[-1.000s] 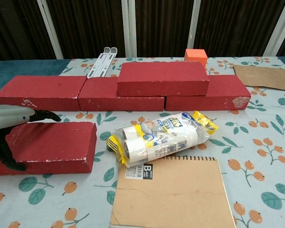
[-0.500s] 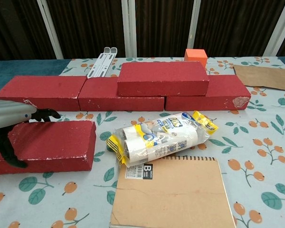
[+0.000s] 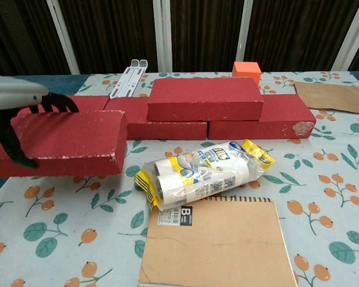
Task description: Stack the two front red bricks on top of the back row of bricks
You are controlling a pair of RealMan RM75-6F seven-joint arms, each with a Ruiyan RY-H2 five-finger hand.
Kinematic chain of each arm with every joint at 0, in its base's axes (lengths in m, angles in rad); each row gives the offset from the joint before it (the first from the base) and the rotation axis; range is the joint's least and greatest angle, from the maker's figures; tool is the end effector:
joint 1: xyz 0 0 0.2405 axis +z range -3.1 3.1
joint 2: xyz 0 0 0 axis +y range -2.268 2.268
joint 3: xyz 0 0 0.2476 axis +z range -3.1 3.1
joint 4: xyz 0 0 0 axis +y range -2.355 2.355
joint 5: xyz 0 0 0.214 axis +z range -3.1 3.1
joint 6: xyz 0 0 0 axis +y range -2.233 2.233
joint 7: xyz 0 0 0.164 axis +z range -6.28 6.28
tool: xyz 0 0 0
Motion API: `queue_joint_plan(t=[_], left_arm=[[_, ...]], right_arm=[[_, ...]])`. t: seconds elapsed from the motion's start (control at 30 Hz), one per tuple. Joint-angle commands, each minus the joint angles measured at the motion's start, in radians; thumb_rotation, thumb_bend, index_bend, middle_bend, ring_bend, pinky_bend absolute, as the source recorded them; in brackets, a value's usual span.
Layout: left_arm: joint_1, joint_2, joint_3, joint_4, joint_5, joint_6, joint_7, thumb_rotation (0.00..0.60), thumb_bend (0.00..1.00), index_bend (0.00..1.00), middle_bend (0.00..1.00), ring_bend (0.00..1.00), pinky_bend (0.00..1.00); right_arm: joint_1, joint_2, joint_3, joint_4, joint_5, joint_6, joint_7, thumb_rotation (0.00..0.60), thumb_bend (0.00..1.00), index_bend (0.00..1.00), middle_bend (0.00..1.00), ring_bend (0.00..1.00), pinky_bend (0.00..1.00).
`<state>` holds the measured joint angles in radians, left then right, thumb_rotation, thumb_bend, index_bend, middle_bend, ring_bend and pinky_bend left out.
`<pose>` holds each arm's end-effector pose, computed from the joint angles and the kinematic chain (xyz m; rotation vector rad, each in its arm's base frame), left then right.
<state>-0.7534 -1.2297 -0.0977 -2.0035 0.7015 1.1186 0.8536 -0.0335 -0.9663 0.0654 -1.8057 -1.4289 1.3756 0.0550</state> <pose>-0.1451 0.3070 0.0387 -1.8739 -0.8780 -0.5278 -0.3132 -0.1645 0.1692 1.2740 -1.1453 0.8069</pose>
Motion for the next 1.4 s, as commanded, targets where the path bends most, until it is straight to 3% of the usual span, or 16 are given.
queue_joint_plan(t=[0.03, 0.23, 0.53, 1.1, 1.4], left_arm=[[-0.084, 0.093, -0.061, -0.041, -0.1, -0.084, 0.018, 0.6, 0.01, 0.28, 0.32, 0.24, 0.23], [-0.221, 0.163, -0.101, 0.077, -0.232, -0.222, 0.036, 0.6, 0.01, 0.29, 0.3, 0.23, 0.22], [-0.311, 0.11, -0.091, 0.33, -0.251, -0.363, -0.032, 0.6, 0.01, 0.3, 0.28, 0.2, 0.2], [-0.309, -0.055, -0.067, 0.734, -0.069, -0.615, -0.373, 0.6, 0.01, 0.32, 0.26, 0.19, 0.2], [-0.334, -0.097, -0.068, 0.826, 0.028, -0.671, -0.473, 0.6, 0.01, 0.33, 0.26, 0.18, 0.2]], right_arm=[[0.004, -0.004, 0.004, 0.0, 0.021, -0.002, -0.01, 0.6, 0.06, 0.0, 0.03, 0.0, 0.0], [0.017, -0.011, 0.011, -0.001, 0.073, -0.018, -0.033, 0.6, 0.06, 0.0, 0.03, 0.0, 0.0], [0.035, -0.023, 0.02, -0.002, 0.133, -0.034, -0.077, 0.6, 0.06, 0.0, 0.03, 0.0, 0.0], [0.063, -0.046, 0.037, -0.01, 0.258, -0.055, -0.163, 0.6, 0.06, 0.0, 0.03, 0.0, 0.0], [0.07, -0.054, 0.042, -0.012, 0.302, -0.049, -0.199, 0.6, 0.06, 0.0, 0.03, 0.0, 0.0]])
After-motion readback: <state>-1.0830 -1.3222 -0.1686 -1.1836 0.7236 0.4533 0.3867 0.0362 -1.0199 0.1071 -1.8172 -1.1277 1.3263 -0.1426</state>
